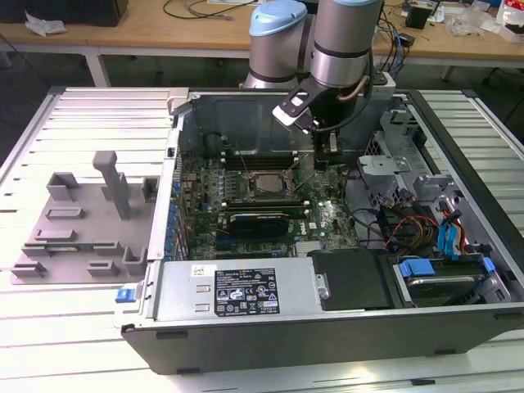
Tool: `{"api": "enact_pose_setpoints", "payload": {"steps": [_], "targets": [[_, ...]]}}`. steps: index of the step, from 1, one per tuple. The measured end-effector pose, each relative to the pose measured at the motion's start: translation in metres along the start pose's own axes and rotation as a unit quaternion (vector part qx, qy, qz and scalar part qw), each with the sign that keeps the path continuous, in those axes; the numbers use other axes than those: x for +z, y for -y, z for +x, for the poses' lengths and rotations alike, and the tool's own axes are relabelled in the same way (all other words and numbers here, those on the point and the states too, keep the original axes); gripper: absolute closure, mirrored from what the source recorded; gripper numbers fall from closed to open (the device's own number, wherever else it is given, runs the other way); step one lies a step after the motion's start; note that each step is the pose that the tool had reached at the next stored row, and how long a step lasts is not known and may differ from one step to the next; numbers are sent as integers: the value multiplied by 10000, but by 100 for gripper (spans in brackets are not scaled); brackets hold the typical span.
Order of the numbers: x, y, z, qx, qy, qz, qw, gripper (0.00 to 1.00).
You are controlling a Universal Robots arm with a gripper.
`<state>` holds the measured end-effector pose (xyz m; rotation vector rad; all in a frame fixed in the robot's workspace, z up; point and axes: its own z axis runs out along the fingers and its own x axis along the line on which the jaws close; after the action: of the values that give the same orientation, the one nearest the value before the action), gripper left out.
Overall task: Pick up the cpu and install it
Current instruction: 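Close the cpu cover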
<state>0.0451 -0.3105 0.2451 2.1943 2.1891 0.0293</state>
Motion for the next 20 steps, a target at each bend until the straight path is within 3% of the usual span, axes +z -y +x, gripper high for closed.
{"api": "enact_pose_setpoints", "payload": {"steps": [4,6,11,17,20], "targets": [[-1,16,3,2,1,0,10000,89],[-6,112,29,2,1,0,10000,89],[-12,256,77,5,0,0,10000,89],[-14,286,86,8,0,-2,10000,89],[-23,475,114,11,1,-50,10000,89]]}}
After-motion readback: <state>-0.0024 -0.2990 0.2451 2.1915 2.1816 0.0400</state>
